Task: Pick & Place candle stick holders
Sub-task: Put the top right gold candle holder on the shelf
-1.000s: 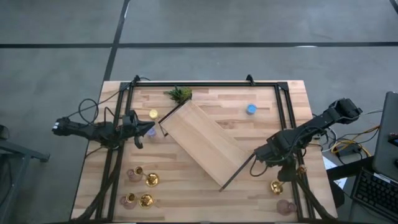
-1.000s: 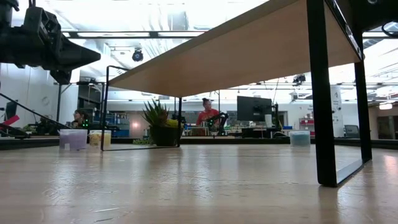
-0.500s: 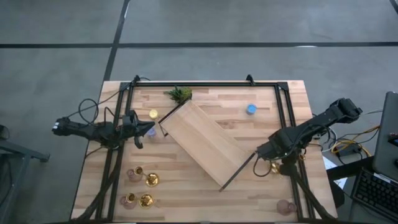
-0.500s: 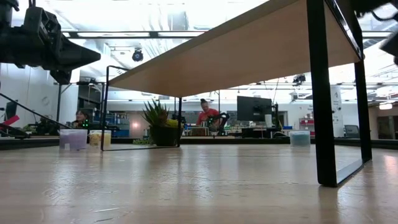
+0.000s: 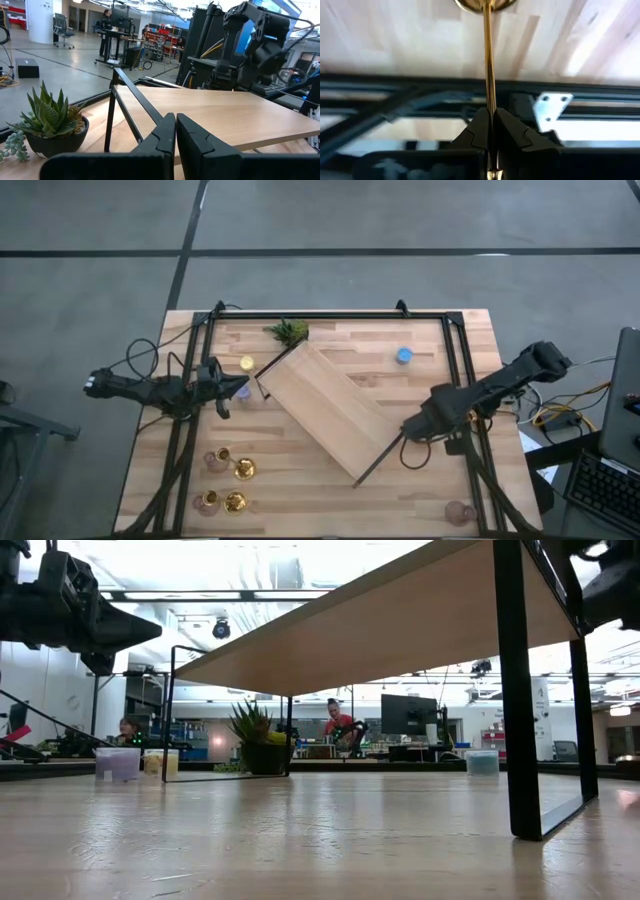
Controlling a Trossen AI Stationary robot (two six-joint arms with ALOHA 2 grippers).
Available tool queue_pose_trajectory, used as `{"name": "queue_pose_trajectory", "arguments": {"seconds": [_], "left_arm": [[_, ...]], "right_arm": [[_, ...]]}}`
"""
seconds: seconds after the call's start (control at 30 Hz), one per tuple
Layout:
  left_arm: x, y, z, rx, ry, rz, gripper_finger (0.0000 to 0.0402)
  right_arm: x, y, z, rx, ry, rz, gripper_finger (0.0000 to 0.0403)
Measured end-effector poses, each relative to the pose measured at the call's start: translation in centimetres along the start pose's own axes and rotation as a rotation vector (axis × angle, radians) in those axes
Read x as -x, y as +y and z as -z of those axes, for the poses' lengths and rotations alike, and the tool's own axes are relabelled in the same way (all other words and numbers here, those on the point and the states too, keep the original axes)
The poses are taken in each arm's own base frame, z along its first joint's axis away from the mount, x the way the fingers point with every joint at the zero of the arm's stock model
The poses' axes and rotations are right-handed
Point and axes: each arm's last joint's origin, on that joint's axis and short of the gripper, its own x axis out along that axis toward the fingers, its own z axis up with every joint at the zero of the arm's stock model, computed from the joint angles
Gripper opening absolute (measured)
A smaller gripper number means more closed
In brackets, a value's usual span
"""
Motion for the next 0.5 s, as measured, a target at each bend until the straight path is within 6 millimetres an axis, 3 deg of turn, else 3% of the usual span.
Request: {"name": "queue_pose_trajectory", "arguments": {"seconds": [0.13,0.27,0.5], "left_arm": [[0.0,0.0,0.0,0.0,-0.001,0.0,0.0019],[0.0,0.0,0.0,0.001,-0.001,0.0,0.0019],[0.0,0.0,0.0,0.002,-0.003,0.001,0.0019]], "right_arm": [[-0.8,0.3,-1.9,0.056,0.036,0.062,0.0013],[-0.8,0.4,-2.5,0.088,0.059,0.095,0.0013],[0.9,0.4,-2.0,0.095,-0.029,0.078,0.0013]]}}
